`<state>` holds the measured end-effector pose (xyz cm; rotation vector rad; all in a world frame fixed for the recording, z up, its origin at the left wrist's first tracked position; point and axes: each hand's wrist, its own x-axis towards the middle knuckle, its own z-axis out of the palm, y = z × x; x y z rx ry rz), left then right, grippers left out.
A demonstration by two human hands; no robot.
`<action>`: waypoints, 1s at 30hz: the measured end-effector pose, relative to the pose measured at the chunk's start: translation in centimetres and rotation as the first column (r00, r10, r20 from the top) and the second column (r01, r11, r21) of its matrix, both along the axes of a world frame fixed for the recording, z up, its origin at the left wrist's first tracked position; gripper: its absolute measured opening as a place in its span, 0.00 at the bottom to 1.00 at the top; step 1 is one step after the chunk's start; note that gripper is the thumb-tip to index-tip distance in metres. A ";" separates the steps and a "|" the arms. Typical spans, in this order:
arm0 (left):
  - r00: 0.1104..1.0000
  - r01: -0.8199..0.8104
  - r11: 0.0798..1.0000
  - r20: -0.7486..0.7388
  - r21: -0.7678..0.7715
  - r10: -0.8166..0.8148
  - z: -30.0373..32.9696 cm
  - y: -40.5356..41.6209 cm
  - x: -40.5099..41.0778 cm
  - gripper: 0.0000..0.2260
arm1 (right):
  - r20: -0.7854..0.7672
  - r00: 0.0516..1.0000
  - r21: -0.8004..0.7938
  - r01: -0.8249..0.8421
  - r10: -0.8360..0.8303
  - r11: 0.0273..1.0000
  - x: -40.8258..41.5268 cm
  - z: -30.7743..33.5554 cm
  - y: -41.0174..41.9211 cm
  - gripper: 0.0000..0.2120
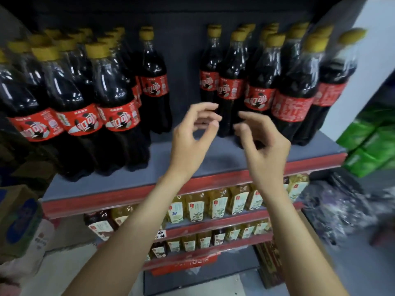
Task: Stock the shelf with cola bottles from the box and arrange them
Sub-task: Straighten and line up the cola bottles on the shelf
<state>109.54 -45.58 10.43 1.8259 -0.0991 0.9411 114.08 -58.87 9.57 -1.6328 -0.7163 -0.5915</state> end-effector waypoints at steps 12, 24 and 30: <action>0.932 0.204 0.956 -0.258 -0.209 -0.255 -1.1 -7.0 7.1 0.13 | -0.059 0.885 -0.212 0.442 -0.462 0.872 6.7 -1.9 -4.3 0.48; 0.943 0.174 0.965 -0.248 -0.194 -0.220 -0.9 -5.5 4.8 0.25 | -0.312 0.831 -0.130 -0.517 0.460 0.846 8.4 -1.0 -7.4 0.39; 0.982 -0.112 0.982 -0.165 -0.152 0.086 -1.2 -3.8 2.3 0.24 | -0.111 0.952 -0.372 -0.307 0.287 0.876 7.1 -0.9 -3.4 0.37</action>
